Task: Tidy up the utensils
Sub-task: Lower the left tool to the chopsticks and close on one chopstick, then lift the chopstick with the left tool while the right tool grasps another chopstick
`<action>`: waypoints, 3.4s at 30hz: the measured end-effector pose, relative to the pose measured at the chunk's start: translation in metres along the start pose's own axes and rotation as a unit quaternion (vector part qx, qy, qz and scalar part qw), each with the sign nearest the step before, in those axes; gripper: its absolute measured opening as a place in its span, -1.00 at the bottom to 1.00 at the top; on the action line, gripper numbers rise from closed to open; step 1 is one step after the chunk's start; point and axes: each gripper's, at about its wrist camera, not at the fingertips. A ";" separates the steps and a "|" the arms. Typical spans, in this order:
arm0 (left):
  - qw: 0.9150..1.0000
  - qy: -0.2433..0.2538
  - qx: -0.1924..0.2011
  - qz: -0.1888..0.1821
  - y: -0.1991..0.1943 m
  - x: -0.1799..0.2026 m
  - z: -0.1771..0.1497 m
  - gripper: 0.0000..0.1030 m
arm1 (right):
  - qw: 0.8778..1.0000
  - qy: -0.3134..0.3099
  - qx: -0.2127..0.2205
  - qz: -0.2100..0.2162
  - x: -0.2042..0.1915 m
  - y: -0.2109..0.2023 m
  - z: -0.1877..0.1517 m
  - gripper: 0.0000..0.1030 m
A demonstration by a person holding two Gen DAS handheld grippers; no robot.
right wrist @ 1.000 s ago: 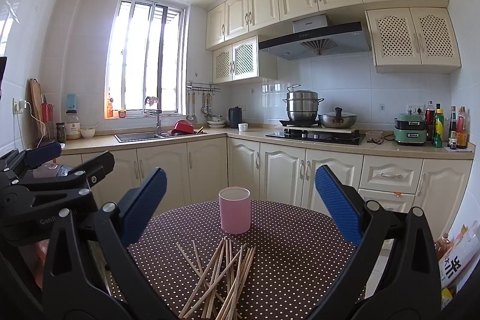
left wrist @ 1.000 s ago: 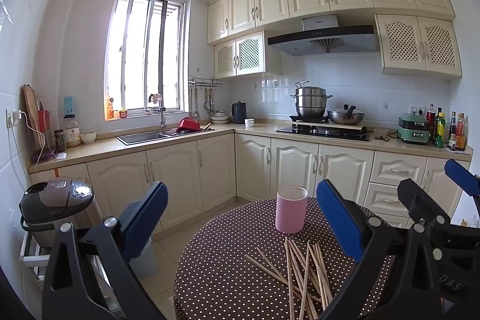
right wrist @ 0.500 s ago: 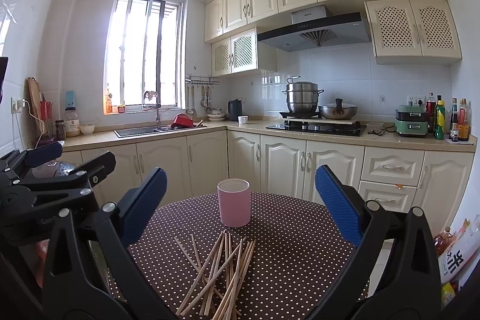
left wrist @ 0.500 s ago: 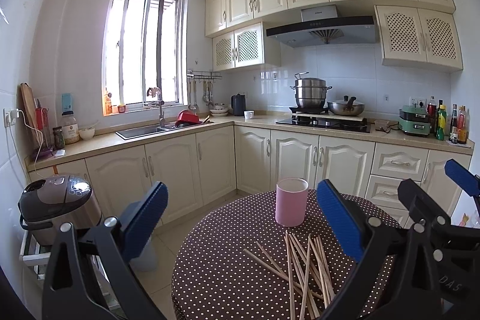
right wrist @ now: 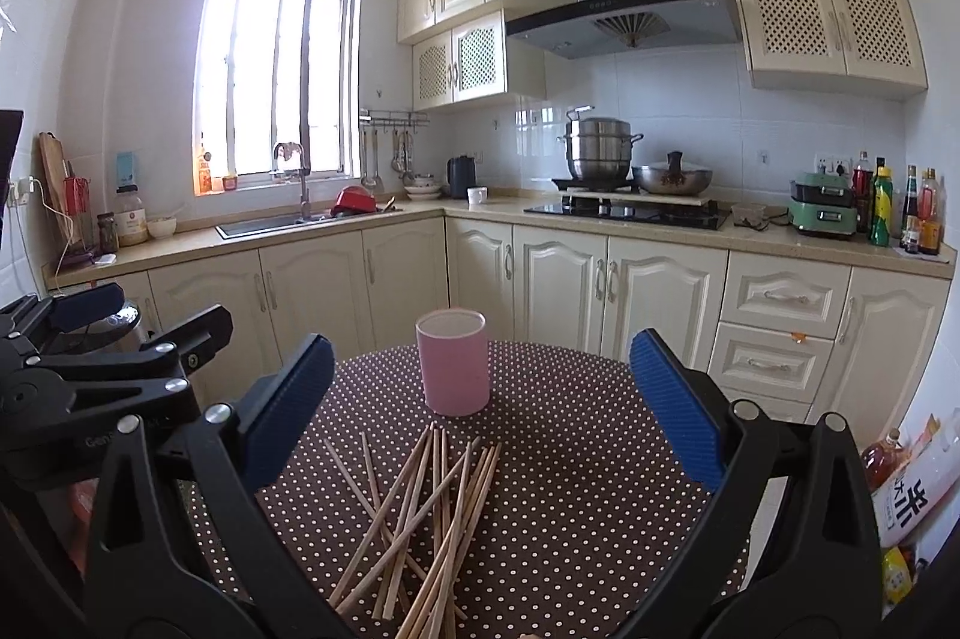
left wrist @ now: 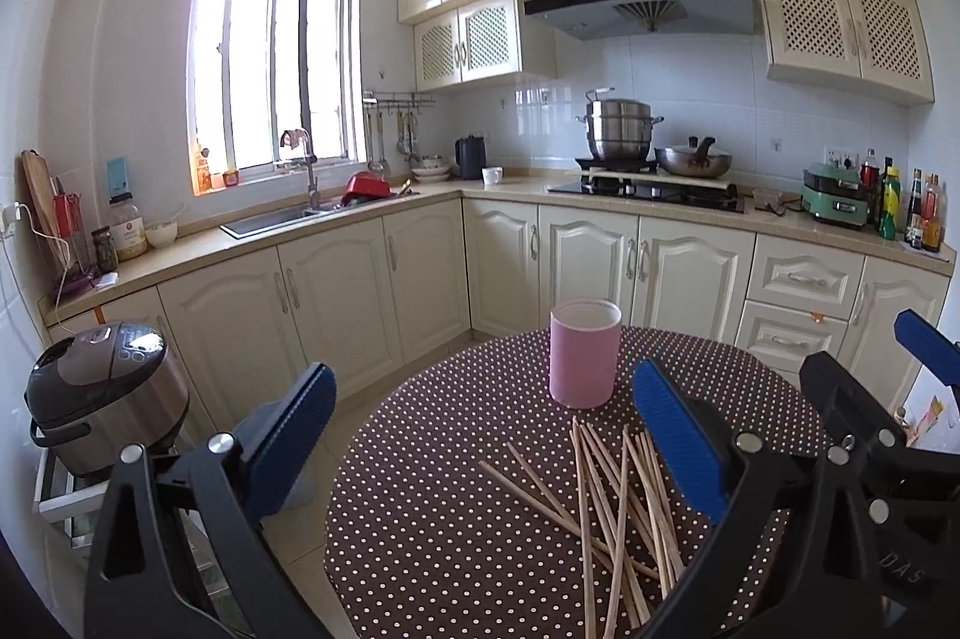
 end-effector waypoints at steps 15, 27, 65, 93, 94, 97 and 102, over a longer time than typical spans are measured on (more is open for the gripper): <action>0.970 0.010 -0.239 -0.042 0.140 0.004 -0.044 0.90 | 0.988 0.028 -0.155 -0.009 0.028 0.088 -0.043 0.88; 0.958 0.064 -0.271 -0.062 0.192 0.038 -0.044 0.69 | 0.974 0.055 -0.217 -0.018 0.048 0.130 -0.068 0.88; 0.931 0.079 -0.335 -0.117 0.294 0.045 -0.020 -0.88 | 0.932 -0.002 -0.363 -0.017 0.037 0.246 -0.078 -0.12; 0.923 0.090 -0.348 -0.135 0.299 0.051 -0.003 -0.88 | 0.917 0.016 -0.395 0.045 0.031 0.274 -0.052 -0.84; 0.925 0.084 -0.343 -0.142 0.295 0.050 0.002 -0.88 | 0.921 0.021 -0.387 0.048 0.034 0.272 -0.048 -0.84; 0.932 0.074 -0.320 -0.152 0.282 0.045 0.019 -0.88 | 0.931 0.036 -0.356 0.065 0.038 0.260 -0.031 -0.86; 0.945 0.053 -0.275 -0.167 0.251 0.033 0.050 -0.88 | 0.954 0.049 -0.284 0.085 0.043 0.236 0.008 -0.87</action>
Point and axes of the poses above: each gripper's, at about its wrist camera, not at the fingertips, and y roughly the way its jaws point, x to its right, z to its top, and after that the axes turned 9 degrees about -x, right-handed
